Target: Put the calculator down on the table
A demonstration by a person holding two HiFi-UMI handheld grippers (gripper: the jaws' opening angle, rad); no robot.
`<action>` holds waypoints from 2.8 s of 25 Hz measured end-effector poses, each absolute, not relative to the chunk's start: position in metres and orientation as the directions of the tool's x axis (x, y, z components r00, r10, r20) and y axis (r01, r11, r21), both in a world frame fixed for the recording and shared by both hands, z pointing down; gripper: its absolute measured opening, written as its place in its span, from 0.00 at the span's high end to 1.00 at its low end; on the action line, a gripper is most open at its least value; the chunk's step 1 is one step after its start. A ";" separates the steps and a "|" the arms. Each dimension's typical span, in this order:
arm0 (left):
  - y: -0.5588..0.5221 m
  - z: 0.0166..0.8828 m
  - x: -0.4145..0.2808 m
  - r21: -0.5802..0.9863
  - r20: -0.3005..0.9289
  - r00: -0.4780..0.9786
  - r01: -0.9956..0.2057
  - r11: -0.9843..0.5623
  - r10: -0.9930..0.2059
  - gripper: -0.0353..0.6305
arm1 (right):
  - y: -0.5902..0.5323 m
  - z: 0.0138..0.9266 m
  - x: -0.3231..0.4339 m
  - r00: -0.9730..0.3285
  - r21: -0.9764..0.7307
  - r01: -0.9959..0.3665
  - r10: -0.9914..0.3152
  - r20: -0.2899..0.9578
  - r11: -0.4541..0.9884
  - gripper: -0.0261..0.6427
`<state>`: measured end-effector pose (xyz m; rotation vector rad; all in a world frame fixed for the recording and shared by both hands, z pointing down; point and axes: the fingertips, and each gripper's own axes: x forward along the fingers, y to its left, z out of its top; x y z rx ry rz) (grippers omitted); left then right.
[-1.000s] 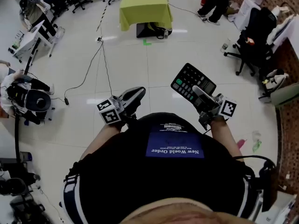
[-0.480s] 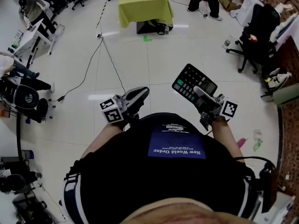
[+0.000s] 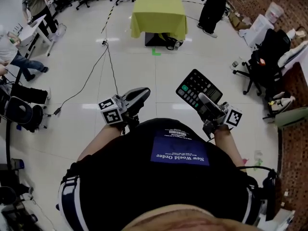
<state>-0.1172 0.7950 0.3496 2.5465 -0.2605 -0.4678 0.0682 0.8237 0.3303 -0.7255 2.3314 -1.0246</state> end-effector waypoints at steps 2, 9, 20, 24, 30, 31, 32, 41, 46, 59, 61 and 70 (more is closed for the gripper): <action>0.771 0.347 -0.143 0.539 -0.272 0.921 -0.094 -0.837 -0.278 0.94 | 0.796 0.326 0.044 -0.738 -0.776 -0.265 -0.639 -0.219 0.572 0.70; 0.698 0.360 -0.207 0.563 -0.264 0.918 -0.101 -0.821 -0.294 0.94 | 0.723 0.324 -0.025 -0.755 -0.782 -0.257 -0.623 -0.203 0.567 0.70; 0.601 0.390 -0.189 0.592 -0.245 0.895 -0.165 -0.789 -0.372 0.94 | 0.611 0.352 -0.003 -0.797 -0.802 -0.214 -0.575 -0.187 0.557 0.70; 0.571 0.390 -0.158 0.576 -0.266 0.864 -0.214 -0.789 -0.428 0.94 | 0.572 0.364 0.029 -0.831 -0.792 -0.179 -0.521 -0.196 0.583 0.70; 0.502 0.360 -0.082 0.581 -0.249 0.829 -0.286 -0.762 -0.501 0.94 | 0.484 0.337 0.099 -0.880 -0.780 -0.119 -0.429 -0.204 0.615 0.70; 0.494 0.359 -0.069 0.582 -0.252 0.828 -0.284 -0.762 -0.501 0.94 | 0.475 0.336 0.110 -0.881 -0.778 -0.113 -0.425 -0.209 0.618 0.70; 0.489 0.358 -0.056 0.578 -0.248 0.832 -0.284 -0.765 -0.496 0.94 | 0.465 0.337 0.120 -0.881 -0.779 -0.109 -0.423 -0.212 0.618 0.70; 0.415 0.367 -0.040 0.583 -0.204 0.845 -0.301 -0.755 -0.495 0.94 | 0.389 0.352 0.139 -0.872 -0.805 -0.103 -0.442 -0.209 0.584 0.70; 0.338 0.359 -0.080 0.587 -0.265 0.865 -0.206 -0.783 -0.427 0.94 | 0.323 0.336 0.095 -0.860 -0.786 -0.158 -0.475 -0.188 0.597 0.70; 0.176 0.364 -0.169 0.546 -0.221 0.928 -0.136 -0.826 -0.299 0.94 | 0.189 0.338 0.010 -0.785 -0.802 -0.228 -0.591 -0.185 0.553 0.70; 0.158 0.371 -0.166 0.557 -0.216 0.929 -0.136 -0.819 -0.301 0.94 | 0.168 0.342 0.012 -0.787 -0.810 -0.229 -0.592 -0.173 0.540 0.70; 0.075 0.381 -0.103 0.556 -0.166 0.898 -0.255 -0.791 -0.407 0.94 | 0.061 0.362 0.082 -0.833 -0.815 -0.155 -0.517 -0.196 0.559 0.70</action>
